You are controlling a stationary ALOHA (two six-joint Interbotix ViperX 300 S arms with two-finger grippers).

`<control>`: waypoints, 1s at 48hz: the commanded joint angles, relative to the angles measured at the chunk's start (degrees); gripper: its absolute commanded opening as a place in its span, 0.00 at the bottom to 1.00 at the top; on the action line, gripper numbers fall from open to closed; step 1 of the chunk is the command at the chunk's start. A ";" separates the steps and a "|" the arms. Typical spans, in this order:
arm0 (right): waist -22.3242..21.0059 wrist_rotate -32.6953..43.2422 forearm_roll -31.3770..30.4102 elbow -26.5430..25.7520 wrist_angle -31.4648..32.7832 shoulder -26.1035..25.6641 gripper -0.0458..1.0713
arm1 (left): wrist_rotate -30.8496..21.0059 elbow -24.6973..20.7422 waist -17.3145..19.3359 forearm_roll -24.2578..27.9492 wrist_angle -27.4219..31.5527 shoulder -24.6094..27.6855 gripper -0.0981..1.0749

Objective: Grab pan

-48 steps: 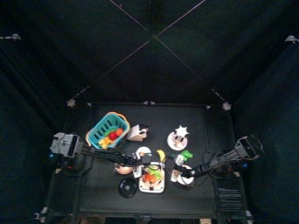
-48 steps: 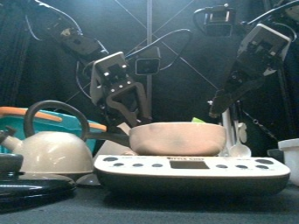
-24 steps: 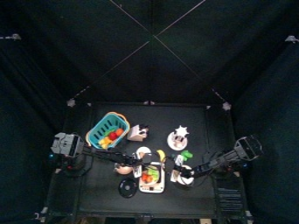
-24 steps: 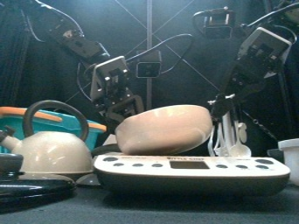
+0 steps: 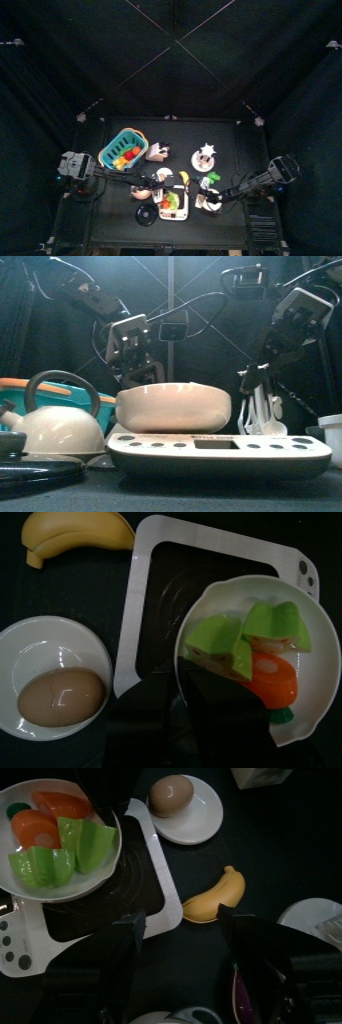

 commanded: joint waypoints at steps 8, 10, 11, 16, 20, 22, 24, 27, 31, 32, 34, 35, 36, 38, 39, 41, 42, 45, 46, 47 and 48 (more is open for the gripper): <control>0.00 0.09 -0.18 -0.18 0.09 -0.62 0.86 | 0.00 -2.64 1.49 0.79 0.79 -2.02 0.54; 0.00 0.09 -0.18 -0.18 0.09 -0.62 0.86 | 0.00 -2.64 1.85 0.97 0.88 -2.37 0.54; 0.00 0.09 -0.18 -0.18 0.09 -0.62 0.86 | 0.00 -2.64 2.02 0.97 0.88 -2.46 0.54; 0.00 0.09 -0.09 -0.09 0.09 -0.62 0.86 | 0.00 -2.64 2.64 0.88 0.88 -2.99 0.54; -0.09 0.09 0.00 -0.18 0.09 -0.62 0.86 | 0.00 -2.46 3.08 0.88 0.97 -3.25 0.54; 0.00 0.09 0.00 -0.18 0.09 -0.70 0.86 | 0.00 -2.46 3.43 0.79 0.97 -3.60 0.54; 0.00 0.09 0.00 -0.18 0.09 -0.62 0.86 | 0.00 -2.46 3.60 0.79 1.05 -3.87 0.54; 0.00 0.09 -0.09 -0.18 0.09 -0.62 0.86 | 0.00 -2.46 3.87 0.70 0.97 -4.31 0.54; 0.00 0.09 0.00 -0.18 0.09 -0.62 0.86 | 0.00 -2.29 4.31 0.62 0.97 -4.66 0.54; 0.00 0.09 0.00 -0.18 0.09 -0.70 0.86 | 0.00 -2.29 4.31 0.62 0.88 -4.75 0.54; 0.00 0.09 0.00 -0.09 0.09 -0.62 0.86 | 0.00 -2.20 4.48 0.44 0.97 -4.83 0.54; 0.00 0.09 0.00 -0.09 0.09 -0.62 0.86 | 0.00 -2.20 4.57 0.35 0.97 -4.83 0.54; 0.00 0.09 0.00 -0.09 0.09 -0.62 0.86 | 0.00 -2.20 4.75 0.26 1.05 -4.83 0.54; 0.00 0.09 0.00 -0.09 0.09 -0.62 0.86 | 0.00 -2.11 5.01 -0.09 1.05 -4.92 0.54; 0.00 0.09 0.00 -0.18 0.09 -0.62 0.86 | 0.00 -2.11 5.19 -0.26 0.97 -5.01 0.54; 0.00 0.09 0.00 -0.18 0.00 -0.62 0.86 | -0.09 -2.11 5.45 -0.70 0.97 -5.01 0.54; 0.00 0.09 0.00 -0.09 0.09 -0.62 0.86 | -0.09 -2.02 5.71 -1.05 0.97 -5.01 0.54; 0.00 0.18 0.00 -0.09 0.09 -0.62 0.86 | 0.00 -1.93 6.06 -1.67 0.97 -5.01 0.54; 0.00 0.18 0.00 -0.09 0.09 -0.62 0.86 | 0.00 -1.93 6.06 -1.85 0.97 -5.01 0.54; 0.00 0.18 0.00 -0.09 0.09 -0.62 0.86 | 0.00 -1.85 6.15 -1.85 0.97 -5.01 0.54; 0.00 0.26 0.00 -0.09 0.09 -0.62 0.86 | 0.00 -1.85 6.24 -1.85 0.88 -5.01 0.54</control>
